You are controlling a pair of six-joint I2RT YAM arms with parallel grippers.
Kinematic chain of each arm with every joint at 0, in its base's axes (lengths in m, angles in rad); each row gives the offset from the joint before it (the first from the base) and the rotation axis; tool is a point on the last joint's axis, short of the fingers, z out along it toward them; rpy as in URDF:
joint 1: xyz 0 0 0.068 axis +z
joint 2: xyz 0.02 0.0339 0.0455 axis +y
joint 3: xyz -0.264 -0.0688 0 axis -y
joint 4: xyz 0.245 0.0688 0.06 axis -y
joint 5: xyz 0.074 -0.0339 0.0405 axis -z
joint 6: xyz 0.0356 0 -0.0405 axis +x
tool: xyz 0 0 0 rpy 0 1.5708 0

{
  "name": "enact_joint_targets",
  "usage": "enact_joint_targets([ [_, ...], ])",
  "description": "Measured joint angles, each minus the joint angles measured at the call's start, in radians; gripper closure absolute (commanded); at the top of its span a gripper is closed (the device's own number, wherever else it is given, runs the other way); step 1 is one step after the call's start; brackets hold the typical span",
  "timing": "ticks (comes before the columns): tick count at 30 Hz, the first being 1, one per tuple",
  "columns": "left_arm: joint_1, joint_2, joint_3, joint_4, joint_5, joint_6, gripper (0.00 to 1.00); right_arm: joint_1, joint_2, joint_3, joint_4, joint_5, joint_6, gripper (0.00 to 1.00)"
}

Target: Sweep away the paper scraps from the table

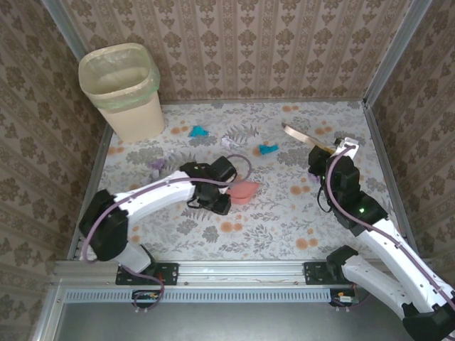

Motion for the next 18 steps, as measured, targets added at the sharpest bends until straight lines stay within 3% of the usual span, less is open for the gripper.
enact_joint_targets([
  [10,-0.036,0.236,0.192,-0.011,-0.159,0.081,1.00,-0.014,0.136,0.014,-0.008,-0.048,-0.015,1.00],
  [18,-0.033,0.311,0.241,-0.005,-0.237,0.128,1.00,-0.031,0.240,0.047,-0.001,-0.075,-0.053,1.00],
])
